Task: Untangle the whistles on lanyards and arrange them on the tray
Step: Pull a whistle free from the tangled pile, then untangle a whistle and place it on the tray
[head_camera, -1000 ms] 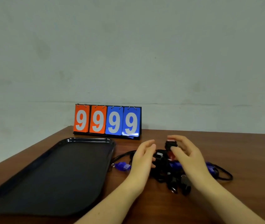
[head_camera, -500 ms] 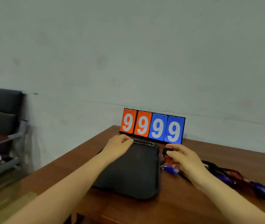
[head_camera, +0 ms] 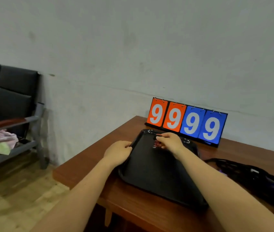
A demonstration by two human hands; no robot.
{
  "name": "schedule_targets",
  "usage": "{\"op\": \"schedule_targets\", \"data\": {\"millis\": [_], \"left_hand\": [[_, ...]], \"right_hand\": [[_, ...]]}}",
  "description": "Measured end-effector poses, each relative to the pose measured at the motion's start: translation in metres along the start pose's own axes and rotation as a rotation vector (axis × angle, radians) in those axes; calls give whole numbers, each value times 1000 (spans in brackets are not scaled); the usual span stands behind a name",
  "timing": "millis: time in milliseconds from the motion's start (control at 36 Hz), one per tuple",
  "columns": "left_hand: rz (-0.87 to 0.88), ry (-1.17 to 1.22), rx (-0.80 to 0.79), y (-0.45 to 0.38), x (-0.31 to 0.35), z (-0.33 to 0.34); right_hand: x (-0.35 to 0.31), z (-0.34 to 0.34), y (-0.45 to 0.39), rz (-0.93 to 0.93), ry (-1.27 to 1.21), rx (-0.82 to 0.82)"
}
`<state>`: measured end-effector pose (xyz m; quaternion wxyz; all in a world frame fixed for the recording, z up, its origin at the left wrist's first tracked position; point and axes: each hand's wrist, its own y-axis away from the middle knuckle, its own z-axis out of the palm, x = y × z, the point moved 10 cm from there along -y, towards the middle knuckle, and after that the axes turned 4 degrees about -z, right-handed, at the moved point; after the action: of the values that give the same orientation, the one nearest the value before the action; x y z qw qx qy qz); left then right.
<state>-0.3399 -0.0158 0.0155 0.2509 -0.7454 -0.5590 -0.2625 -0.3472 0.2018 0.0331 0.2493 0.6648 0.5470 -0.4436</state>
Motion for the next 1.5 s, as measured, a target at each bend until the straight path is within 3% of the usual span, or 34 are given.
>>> {"op": "schedule_targets", "data": {"millis": [194, 472, 639, 750, 833, 944, 1083, 1250, 1389, 1500], "left_hand": [[-6, 6, 60, -10, -8, -1], [-14, 19, 84, -10, -8, -5], [24, -162, 111, 1, 0, -12], [90, -394, 161, 13, 44, -13], [192, -315, 215, 31, 100, 1], [378, -176, 76, 63, 185, 56], [566, -422, -45, 90, 249, 133], [524, -657, -25, 72, 244, 180], [494, -560, -3, 59, 249, 187], [456, -191, -39, 57, 265, 184]], "right_hand": [[-1, 24, -37, -32, 128, 46], [8, 2, -15, 125, 107, 40], [-11, -48, 51, -50, 129, 5], [-16, -119, 97, -173, 60, 82], [-11, -167, 125, -260, 64, 149], [22, -216, 149, -234, 114, 193], [62, -231, 164, -169, 324, 115], [93, -222, 170, -192, 704, -80], [106, -239, 159, -185, 832, -46], [112, -266, 150, -116, 801, 91]]}}
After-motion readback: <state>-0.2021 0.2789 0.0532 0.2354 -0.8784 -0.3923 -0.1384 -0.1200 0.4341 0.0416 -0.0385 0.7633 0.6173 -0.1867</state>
